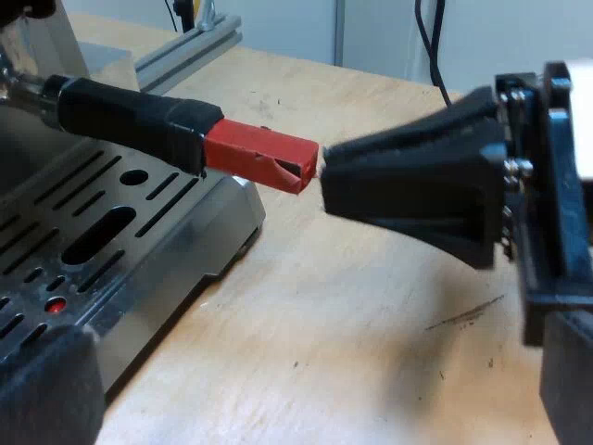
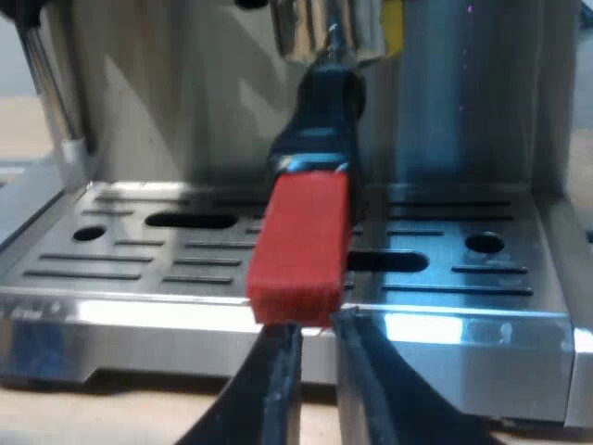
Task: Grind coffee beans and then tamp
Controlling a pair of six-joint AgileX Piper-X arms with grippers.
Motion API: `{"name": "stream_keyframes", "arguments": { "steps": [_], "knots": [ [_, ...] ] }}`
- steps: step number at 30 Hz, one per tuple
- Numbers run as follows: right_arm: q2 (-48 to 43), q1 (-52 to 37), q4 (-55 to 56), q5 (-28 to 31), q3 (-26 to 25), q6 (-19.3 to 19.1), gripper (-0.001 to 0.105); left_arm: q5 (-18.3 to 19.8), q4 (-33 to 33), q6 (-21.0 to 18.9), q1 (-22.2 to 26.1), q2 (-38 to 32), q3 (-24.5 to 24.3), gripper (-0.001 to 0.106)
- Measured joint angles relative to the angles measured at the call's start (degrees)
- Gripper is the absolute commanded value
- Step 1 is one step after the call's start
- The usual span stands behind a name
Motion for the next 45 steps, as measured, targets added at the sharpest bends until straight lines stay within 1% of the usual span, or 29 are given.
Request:
{"name": "stream_keyframes", "arguments": {
  "steps": [5,8,10,14,17,19,21,22,23,24,25,28,31,32,33,34,35,36,38,39,40,41,42,43,45],
  "knots": [
    [0.00,2.33,0.12,1.60,0.00,0.00,0.013,0.09,-0.99,0.00,0.00,0.00,0.00,0.097],
    [0.00,3.54,0.24,2.51,0.00,0.00,0.013,3.00,0.06,0.00,0.00,-0.10,-0.69,0.097],
    [-1.57,6.08,0.26,7.11,0.00,0.00,0.013,4.00,0.25,-0.79,0.00,-1.56,-0.81,0.097],
    [-4.63,6.44,0.26,7.97,0.00,0.00,0.013,4.56,0.48,-1.60,0.00,-3.46,-1.00,0.097],
    [-8.75,6.44,0.57,7.96,0.00,-0.80,0.013,4.71,0.48,-3.21,0.00,-5.43,-1.10,0.097],
    [-12.07,6.44,3.32,7.96,-0.06,-2.39,0.017,4.84,0.66,-3.50,0.00,-6.38,-1.10,0.097],
    [-12.75,6.44,3.72,7.96,-0.06,-2.43,0.020,4.84,0.69,-3.48,0.00,-6.68,-1.10,0.097],
    [-14.81,6.44,6.83,7.96,-0.06,-2.19,0.026,4.84,1.14,-3.84,0.00,-6.86,-1.10,0.097],
    [-15.15,6.44,7.17,7.96,-0.06,-2.14,0.047,4.84,1.15,-3.87,0.00,-7.05,-1.10,0.097],
    [-15.97,6.44,7.94,7.82,-0.06,-2.15,0.055,4.72,1.41,-3.87,0.00,-7.41,-1.10,0.097],
    [-16.62,6.44,8.43,7.71,-0.06,-2.15,0.057,4.70,1.46,-3.87,0.00,-7.63,-1.10,0.097],
    [-20.30,6.44,11.19,7.72,-0.73,-2.34,0.058,4.72,1.73,-3.87,0.00,-8.09,-1.10,0.097],
    [-22.19,6.44,20.53,6.75,-4.50,-2.34,0.058,4.72,1.90,-3.87,0.00,-8.08,-1.10,0.097],
    [-22.23,6.44,21.59,6.34,-5.27,-2.13,0.058,4.72,1.89,-3.87,0.00,-8.08,-1.10,0.097],
    [-22.21,6.30,24.78,5.56,-6.74,-1.28,0.058,4.72,1.89,-3.87,0.00,-8.08,-1.10,0.097],
    [-22.08,5.90,29.40,3.19,-9.03,1.36,0.058,4.72,1.89,-3.87,0.00,-8.08,-1.10,0.097],
    [-22.07,5.58,31.35,2.02,-9.99,2.83,0.058,4.72,1.89,-3.87,0.00,-8.08,-1.10,0.097],
    [-22.08,4.95,34.57,0.20,-11.57,5.53,0.058,4.72,1.89,-3.87,0.00,-8.08,-1.10,0.097],
    [-22.08,3.68,38.57,-2.34,-13.38,9.21,0.058,4.72,1.89,-3.87,0.00,-8.08,-1.10,0.097],
    [-22.08,1.89,43.28,-5.58,-15.22,13.69,0.058,4.72,1.89,-3.87,0.00,-8.08,-1.10,0.097],
    [-22.08,0.86,45.89,-7.34,-16.13,15.82,0.058,4.72,1.89,-3.87,0.00,-8.08,-1.10,0.097],
    [-22.08,-1.05,50.14,-10.32,-17.44,18.37,0.058,4.72,1.89,-3.87,0.00,-8.08,-1.10,0.097],
    [-22.08,-3.25,54.38,-13.94,-18.66,20.33,0.058,4.72,1.89,-3.87,0.00,-8.08,-1.10,0.097],
    [-22.08,-4.37,56.42,-15.82,-19.21,21.18,0.058,4.72,1.89,-3.87,0.00,-8.08,-1.10,0.097],
    [-22.08,-8.36,63.75,-22.58,-20.72,23.42,0.058,4.72,1.89,-3.87,0.00,-8.08,-1.10,0.097]
  ]
}}
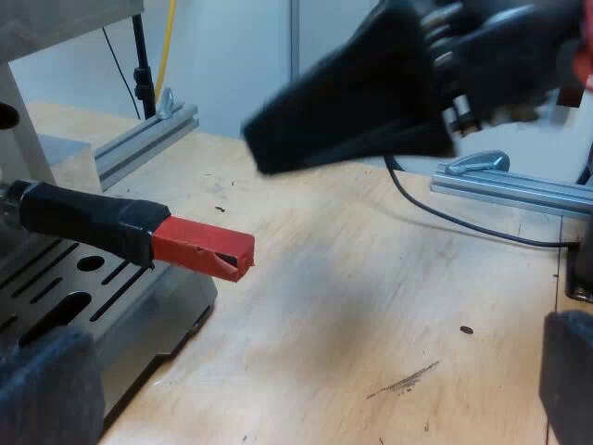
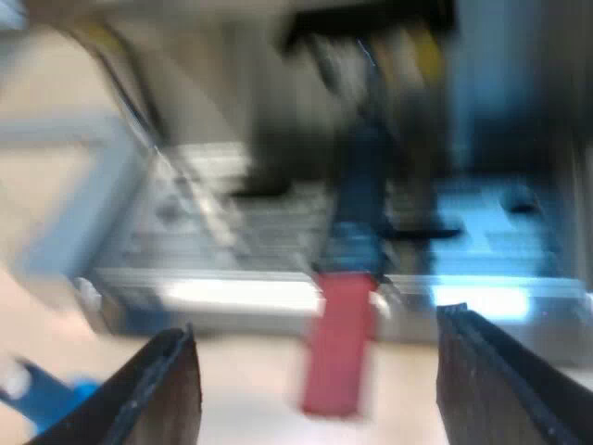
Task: Grind coffee beans and then tamp
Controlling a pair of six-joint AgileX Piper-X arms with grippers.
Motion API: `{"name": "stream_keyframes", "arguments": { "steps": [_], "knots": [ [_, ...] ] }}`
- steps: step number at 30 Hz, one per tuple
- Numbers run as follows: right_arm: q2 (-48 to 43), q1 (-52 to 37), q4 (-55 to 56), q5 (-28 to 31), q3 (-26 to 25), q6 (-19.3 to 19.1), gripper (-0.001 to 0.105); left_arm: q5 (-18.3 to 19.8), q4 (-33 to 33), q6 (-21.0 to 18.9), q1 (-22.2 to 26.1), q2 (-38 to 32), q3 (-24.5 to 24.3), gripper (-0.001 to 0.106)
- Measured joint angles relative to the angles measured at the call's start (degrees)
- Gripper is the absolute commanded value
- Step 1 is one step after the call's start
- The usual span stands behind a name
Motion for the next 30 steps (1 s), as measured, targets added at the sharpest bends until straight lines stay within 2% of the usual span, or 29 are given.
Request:
{"name": "stream_keyframes", "arguments": {
  "steps": [3,8,17,20,24,30],
  "knots": [
    [0.00,-4.11,6.05,-5.74,-0.66,0.63,0.058,0.00,0.00,0.00,0.00,0.00,0.00,0.097],
    [0.00,-7.10,7.84,-11.45,-1.49,0.75,0.063,0.00,0.00,0.00,0.00,0.00,0.00,0.097],
    [0.47,-7.64,8.18,-14.94,-1.98,-0.09,0.065,0.00,0.00,0.00,0.00,0.00,0.00,0.097],
    [2.73,-7.64,8.14,-14.96,-3.74,-2.00,0.065,0.00,0.00,0.00,0.00,0.00,0.00,0.097],
    [7.18,-7.95,7.99,-14.96,-6.70,-2.60,0.065,0.00,-0.12,0.00,0.00,0.00,0.00,0.097],
    [11.77,-9.91,6.27,-16.93,-7.30,-2.59,0.065,0.00,-0.12,0.00,0.00,0.00,0.00,0.097]
  ]
}}
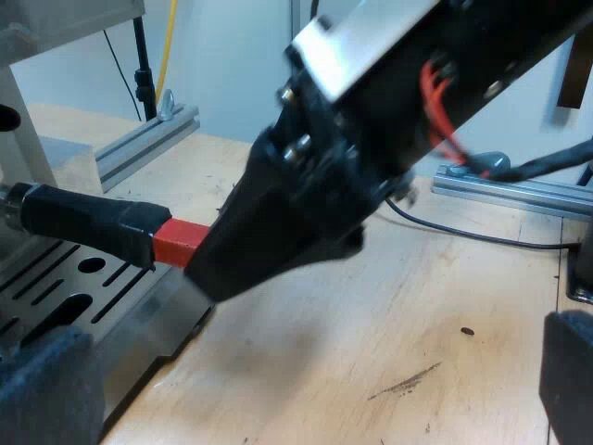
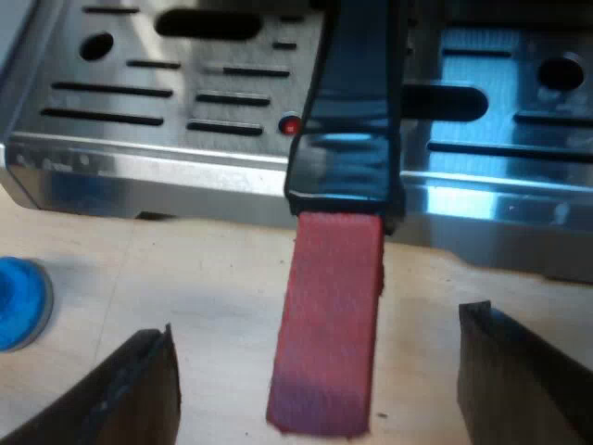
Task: Grind coffee beans and then tamp
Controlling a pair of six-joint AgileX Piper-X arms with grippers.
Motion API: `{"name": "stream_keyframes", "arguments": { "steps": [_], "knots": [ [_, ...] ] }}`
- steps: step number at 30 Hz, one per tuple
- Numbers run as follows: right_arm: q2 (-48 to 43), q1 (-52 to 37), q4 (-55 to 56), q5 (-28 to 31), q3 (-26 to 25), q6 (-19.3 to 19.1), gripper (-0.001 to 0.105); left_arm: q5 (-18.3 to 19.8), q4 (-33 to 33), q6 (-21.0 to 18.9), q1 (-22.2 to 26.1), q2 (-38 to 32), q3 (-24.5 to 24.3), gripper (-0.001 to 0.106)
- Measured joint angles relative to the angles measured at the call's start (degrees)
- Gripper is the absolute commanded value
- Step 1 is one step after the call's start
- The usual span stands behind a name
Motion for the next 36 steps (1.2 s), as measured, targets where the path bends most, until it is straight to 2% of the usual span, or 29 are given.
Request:
{"name": "stream_keyframes", "arguments": {
  "steps": [9,14,17,28,31,36],
  "knots": [
    [3.83,-4.61,-3.15,-3.15,0.00,-0.94,0.064,0.00,0.00,0.00,0.00,0.00,0.00,0.097],
    [5.41,-5.30,-3.83,-3.26,0.00,-1.20,0.064,0.00,0.00,0.00,0.00,0.00,0.00,0.097],
    [6.55,-5.24,-5.92,-3.26,0.24,-3.42,0.064,0.00,0.00,0.00,0.00,0.00,0.00,0.097],
    [8.59,-5.24,-9.85,-3.26,0.85,-3.81,0.064,0.00,0.00,0.00,0.00,0.00,0.00,0.097],
    [8.59,-5.24,-10.12,-3.26,1.34,-3.81,0.056,0.00,0.00,0.00,0.00,0.00,0.00,0.097],
    [8.59,-5.24,-10.24,-3.26,1.33,-3.81,0.033,0.00,0.00,0.00,0.00,0.00,0.00,0.097]
  ]
}}
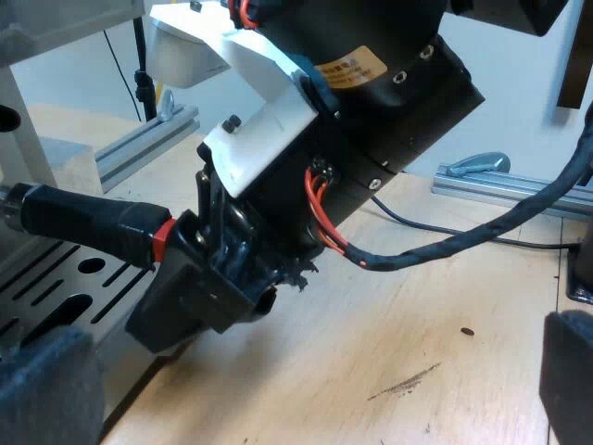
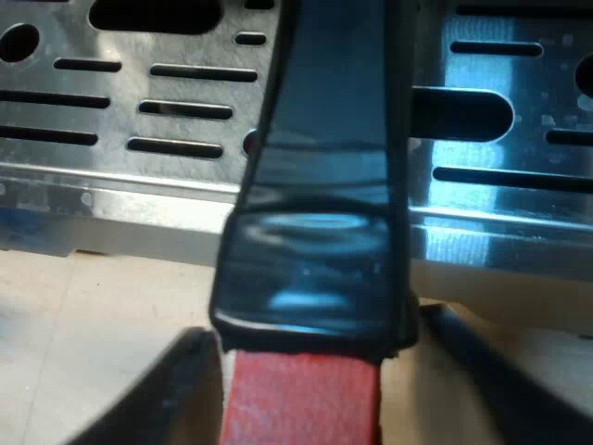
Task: Grind coffee beans and then tamp
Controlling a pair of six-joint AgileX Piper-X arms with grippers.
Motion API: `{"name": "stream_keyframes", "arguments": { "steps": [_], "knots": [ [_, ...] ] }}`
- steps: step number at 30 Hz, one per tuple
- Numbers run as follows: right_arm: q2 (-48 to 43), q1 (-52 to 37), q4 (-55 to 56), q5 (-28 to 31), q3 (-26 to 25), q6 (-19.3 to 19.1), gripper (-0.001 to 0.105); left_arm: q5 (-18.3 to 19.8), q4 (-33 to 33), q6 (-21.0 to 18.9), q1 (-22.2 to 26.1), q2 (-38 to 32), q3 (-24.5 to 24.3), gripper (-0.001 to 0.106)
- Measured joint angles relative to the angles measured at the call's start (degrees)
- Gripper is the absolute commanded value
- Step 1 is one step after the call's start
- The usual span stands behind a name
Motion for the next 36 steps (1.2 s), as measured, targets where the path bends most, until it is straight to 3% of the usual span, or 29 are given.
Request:
{"name": "stream_keyframes", "arguments": {
  "steps": [6,19,36],
  "knots": [
    [0.00,-0.10,1.01,0.81,0.12,0.35,0.000,0.00,0.00,0.00,0.00,0.00,0.00,0.097],
    [0.00,0.64,1.48,2.16,0.13,-1.80,0.000,0.00,0.00,-0.30,0.00,0.00,0.00,0.097],
    [0.39,6.12,1.61,10.81,0.00,4.61,0.000,0.39,0.87,-0.74,0.00,0.00,0.00,0.097]
  ]
}}
